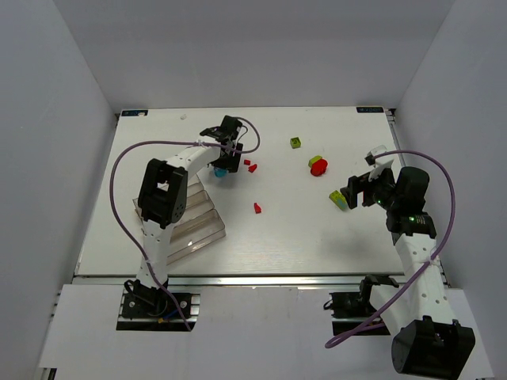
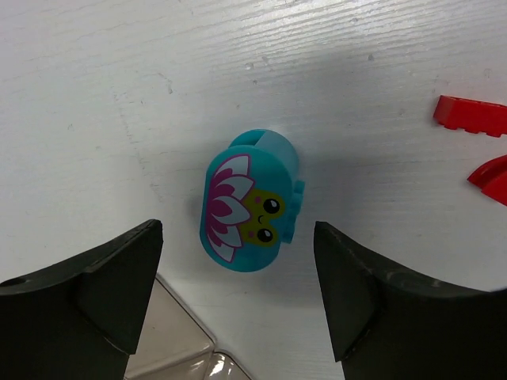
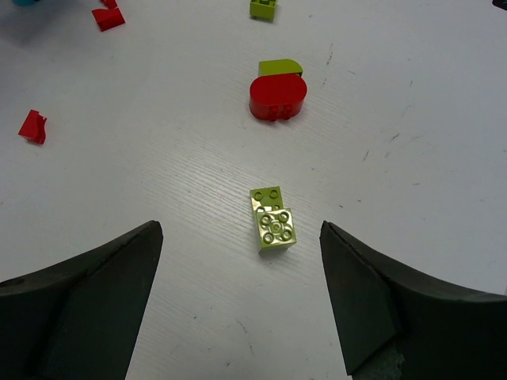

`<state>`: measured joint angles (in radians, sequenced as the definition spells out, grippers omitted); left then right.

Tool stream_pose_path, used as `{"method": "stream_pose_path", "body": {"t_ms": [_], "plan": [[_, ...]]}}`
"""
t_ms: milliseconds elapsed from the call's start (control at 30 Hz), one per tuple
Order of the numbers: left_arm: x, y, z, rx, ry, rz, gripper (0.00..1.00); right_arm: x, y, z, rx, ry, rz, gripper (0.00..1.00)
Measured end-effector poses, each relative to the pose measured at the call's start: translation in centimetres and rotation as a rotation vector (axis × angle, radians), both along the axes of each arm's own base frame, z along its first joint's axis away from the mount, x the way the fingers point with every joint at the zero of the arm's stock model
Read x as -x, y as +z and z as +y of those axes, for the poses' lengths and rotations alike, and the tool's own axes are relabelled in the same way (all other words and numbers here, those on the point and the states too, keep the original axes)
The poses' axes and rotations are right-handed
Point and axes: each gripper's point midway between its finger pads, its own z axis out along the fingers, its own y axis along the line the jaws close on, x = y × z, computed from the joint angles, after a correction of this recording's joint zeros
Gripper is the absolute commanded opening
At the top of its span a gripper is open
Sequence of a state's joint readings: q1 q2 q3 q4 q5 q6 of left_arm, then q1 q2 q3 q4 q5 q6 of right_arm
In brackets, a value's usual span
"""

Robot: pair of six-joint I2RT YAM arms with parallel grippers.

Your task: Sort the legos into containers by color

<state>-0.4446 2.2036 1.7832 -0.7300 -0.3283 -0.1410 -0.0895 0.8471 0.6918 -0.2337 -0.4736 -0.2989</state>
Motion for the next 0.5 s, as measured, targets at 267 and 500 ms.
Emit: {"method": "stream_pose_path", "body": {"t_ms": [267, 500], "plan": [[-0.1, -0.07, 0.34, 0.005, -0.006, 0.009, 0.63, 0.0, -0.02, -0.03, 0.0, -0.002, 0.001, 0.85], [-0.36, -0.12, -0.11, 0.038, -0.026, 0.019, 0.58, -0.01, -0.03, -0.09, 0.0, -0.005, 0.002, 0.84]]}}
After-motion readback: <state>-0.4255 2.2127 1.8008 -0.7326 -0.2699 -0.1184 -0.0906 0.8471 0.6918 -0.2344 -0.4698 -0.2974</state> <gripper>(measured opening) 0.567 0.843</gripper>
